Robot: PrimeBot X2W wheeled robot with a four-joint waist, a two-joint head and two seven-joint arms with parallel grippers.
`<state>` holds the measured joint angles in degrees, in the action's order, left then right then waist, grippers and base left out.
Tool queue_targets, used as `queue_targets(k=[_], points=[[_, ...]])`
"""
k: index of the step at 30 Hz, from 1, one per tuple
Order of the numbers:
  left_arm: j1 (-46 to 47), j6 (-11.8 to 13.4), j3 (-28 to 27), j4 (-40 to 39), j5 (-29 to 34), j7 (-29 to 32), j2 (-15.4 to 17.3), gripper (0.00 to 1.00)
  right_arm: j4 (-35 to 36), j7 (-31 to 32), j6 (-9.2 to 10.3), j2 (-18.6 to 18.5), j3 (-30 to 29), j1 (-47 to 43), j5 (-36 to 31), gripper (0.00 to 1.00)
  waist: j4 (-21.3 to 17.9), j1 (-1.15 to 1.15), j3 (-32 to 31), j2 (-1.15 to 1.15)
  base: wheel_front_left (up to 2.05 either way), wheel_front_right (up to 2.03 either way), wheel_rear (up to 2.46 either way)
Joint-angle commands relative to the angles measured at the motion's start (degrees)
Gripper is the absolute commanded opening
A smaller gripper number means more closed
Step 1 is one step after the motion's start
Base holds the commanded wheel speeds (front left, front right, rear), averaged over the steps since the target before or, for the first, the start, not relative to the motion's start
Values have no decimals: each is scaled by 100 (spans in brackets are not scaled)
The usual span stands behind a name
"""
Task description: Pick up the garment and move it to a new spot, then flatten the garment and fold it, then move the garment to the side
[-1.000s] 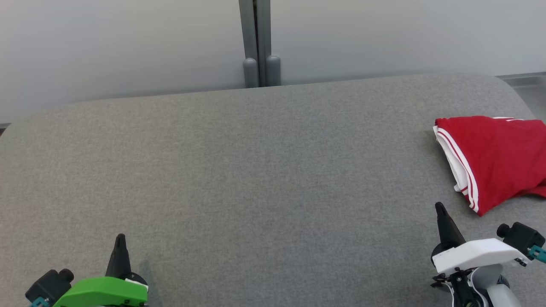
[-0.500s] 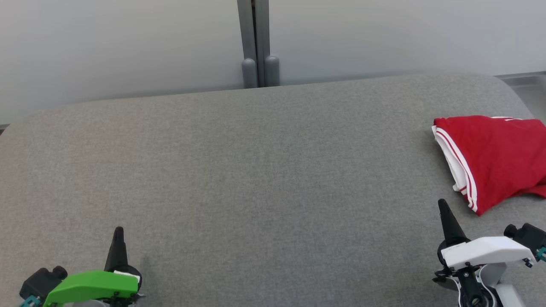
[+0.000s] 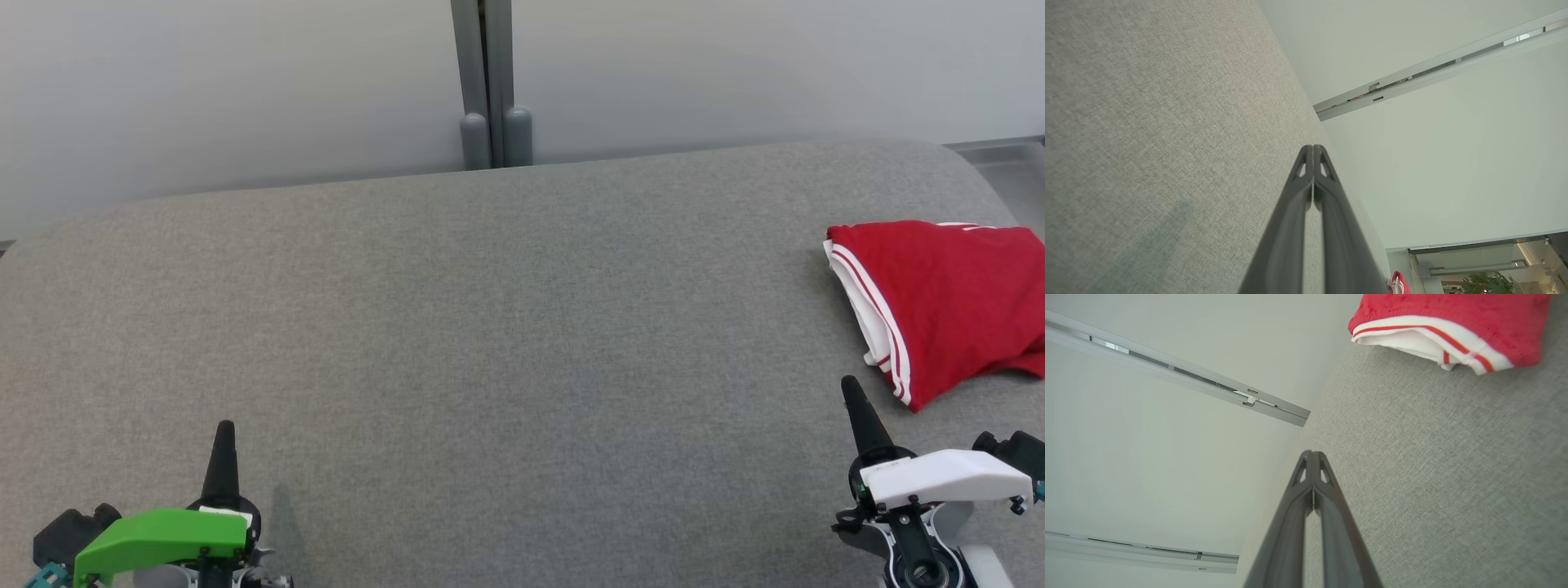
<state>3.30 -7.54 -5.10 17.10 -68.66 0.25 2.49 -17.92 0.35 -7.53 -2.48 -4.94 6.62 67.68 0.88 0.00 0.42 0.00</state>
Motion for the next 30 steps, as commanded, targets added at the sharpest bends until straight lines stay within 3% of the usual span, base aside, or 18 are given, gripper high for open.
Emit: queue_targets(k=[1,30], points=[[138,6,-22,-65,-160,37,45,0,84,38,5,-36,-23,1,155,0,-2,0,-1,0,0,0,0],[265,8,-109,-225,-1532,418,53,0,286,412,5,-48,-115,-37,1592,0,-50,0,-14,0,0,0,0]])
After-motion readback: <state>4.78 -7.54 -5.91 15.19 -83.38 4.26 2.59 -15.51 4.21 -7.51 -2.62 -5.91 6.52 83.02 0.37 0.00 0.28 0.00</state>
